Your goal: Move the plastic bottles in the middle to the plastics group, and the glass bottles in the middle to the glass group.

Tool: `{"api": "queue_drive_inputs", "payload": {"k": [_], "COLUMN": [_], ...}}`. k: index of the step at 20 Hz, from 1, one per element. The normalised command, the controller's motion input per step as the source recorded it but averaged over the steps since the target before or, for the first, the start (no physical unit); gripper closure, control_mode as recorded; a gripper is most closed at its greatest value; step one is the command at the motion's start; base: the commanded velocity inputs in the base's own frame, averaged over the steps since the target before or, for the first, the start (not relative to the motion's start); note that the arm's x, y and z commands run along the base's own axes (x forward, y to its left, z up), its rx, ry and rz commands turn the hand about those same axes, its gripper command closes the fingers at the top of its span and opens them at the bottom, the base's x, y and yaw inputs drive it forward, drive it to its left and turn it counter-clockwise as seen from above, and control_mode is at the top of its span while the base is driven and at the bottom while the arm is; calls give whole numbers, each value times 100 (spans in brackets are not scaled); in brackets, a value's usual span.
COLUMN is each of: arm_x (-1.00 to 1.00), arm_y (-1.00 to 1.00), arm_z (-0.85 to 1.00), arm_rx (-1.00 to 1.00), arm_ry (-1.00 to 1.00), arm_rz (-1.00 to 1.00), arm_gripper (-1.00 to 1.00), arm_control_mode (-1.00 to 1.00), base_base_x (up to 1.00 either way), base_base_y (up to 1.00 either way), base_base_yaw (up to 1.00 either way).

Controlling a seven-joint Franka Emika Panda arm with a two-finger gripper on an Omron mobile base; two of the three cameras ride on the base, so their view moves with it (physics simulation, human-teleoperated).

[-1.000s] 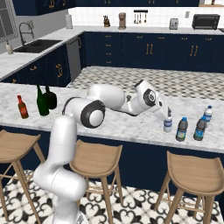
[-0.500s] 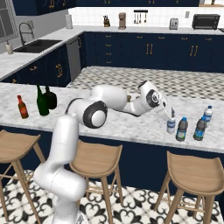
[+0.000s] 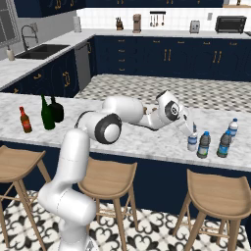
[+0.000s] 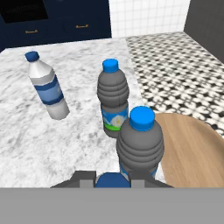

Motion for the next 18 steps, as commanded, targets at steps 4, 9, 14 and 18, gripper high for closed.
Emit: {"api": "queue_drive_inputs", "payload": {"k": [4, 9, 14, 18], "arm_x": [2, 3, 0, 0], "arm_y": [0, 0, 0, 0], "arm_z": [-19, -14, -4, 0], "arm_rx": [2, 2, 0, 0], "arm_ry": [0, 0, 1, 2], "arm_rz": [0, 0, 0, 0], "arm_gripper": [100, 100, -100, -100], "arm_control_mode": [-100, -100, -100, -100], "base_base_x": [0, 0, 0, 0], "base_base_y": [0, 0, 0, 0], "base_base_yaw": [0, 0, 0, 0]}}
